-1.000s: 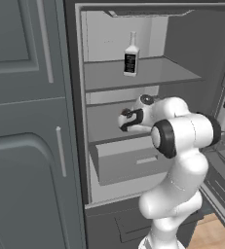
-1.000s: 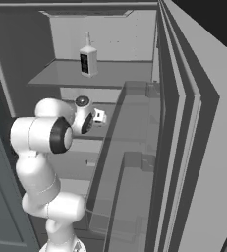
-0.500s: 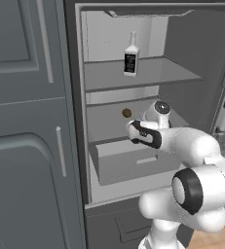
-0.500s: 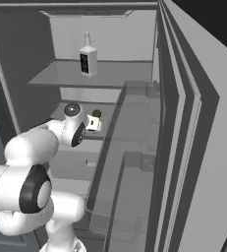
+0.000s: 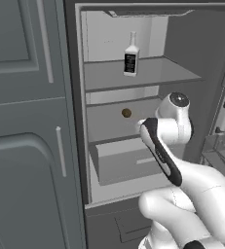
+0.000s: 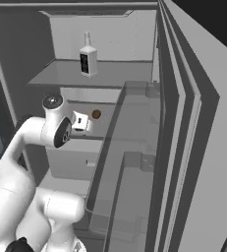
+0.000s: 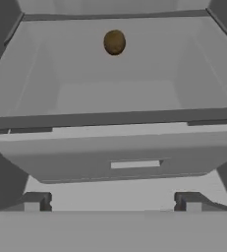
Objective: Place the liquor on the top shelf of the fridge to keep it out of children's reach, and place the avocado and kiwi on lower shelves for easy access.
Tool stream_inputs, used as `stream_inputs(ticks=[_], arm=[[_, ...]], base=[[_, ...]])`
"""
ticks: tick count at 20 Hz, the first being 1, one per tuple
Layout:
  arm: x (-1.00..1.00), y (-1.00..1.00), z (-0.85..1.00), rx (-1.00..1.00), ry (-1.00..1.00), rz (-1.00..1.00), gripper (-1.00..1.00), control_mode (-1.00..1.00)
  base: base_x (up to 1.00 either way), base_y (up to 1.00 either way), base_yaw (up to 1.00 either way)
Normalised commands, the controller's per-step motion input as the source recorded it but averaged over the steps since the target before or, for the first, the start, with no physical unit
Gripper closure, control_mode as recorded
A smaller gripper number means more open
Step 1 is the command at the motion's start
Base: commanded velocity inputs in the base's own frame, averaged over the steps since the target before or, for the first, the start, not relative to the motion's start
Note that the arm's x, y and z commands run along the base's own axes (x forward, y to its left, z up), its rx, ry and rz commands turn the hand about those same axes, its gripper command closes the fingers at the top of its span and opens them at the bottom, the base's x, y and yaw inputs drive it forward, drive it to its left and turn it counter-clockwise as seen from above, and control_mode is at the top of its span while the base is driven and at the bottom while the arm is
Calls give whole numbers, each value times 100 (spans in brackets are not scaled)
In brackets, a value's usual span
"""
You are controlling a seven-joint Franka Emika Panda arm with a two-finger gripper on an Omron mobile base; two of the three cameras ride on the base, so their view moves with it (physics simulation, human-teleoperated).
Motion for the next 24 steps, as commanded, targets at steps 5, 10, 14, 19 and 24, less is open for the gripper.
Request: stream_inputs(ticks=[5, 10, 14, 19, 24], arm=[[-100, 0, 73, -2, 12, 0, -100, -100], [-84, 0, 39, -5, 3, 0, -100, -100], [-66, 0, 14, -2, 0, 0, -100, -100], [-50, 0, 7, 0, 0, 0, -100, -100], [-22, 0, 22, 0, -1, 0, -100, -100]], base=[[0, 0, 0], [0, 0, 0], [0, 0, 0], [0, 0, 0], [0, 0, 0]])
